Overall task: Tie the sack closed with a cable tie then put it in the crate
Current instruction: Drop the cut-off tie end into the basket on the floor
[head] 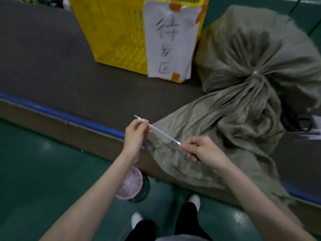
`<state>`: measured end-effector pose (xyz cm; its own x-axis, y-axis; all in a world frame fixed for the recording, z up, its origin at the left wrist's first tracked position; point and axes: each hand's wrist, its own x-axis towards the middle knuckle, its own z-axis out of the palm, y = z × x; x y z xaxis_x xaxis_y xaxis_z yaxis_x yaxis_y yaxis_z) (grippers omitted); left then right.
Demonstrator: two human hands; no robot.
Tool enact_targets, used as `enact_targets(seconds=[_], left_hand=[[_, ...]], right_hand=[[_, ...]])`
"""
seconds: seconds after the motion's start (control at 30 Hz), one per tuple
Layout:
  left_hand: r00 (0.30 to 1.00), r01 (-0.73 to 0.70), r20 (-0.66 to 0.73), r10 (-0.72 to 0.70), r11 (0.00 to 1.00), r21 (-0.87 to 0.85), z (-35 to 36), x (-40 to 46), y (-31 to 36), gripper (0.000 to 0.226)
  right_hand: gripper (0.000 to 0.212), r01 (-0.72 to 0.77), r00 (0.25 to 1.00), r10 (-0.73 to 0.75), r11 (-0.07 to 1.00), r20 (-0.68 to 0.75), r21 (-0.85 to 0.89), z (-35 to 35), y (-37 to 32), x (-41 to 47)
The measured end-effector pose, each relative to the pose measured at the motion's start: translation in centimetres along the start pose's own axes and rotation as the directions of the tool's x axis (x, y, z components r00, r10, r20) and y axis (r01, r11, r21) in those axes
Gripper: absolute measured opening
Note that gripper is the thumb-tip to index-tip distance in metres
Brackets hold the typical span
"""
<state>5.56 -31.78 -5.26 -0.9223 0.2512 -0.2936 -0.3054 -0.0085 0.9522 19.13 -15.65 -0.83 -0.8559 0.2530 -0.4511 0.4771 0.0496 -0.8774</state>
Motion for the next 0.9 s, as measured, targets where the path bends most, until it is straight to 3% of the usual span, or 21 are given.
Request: enact_targets(seconds=[0.23, 0.47, 0.9], left_hand=[[0.955, 0.218, -0.195, -0.223, 0.975, -0.047, -11.9, -1.2, -6.6, 0.013], [0.808, 0.546, -0.270, -0.523, 0.838, 0.013, -22.0, -1.4, -13.4, 0.027], [0.750, 0.646, -0.262, -0.607, 0.758, 0.091, -27.0, 2.0, -26.8, 0.021]], right_hand=[[0.037, -0.063, 0.986, 0.085, 0.986, 0.141, -0.156, 12.7, 2.8, 2.0], [0.030, -0.172, 0.959, 0.240, 0.915, 0.149, -0.366, 20.9, 9.7, 6.4], [0.028, -0.374, 0.883, 0.469, 0.736, 0.028, -0.564, 27.4, 24.3, 17.9]])
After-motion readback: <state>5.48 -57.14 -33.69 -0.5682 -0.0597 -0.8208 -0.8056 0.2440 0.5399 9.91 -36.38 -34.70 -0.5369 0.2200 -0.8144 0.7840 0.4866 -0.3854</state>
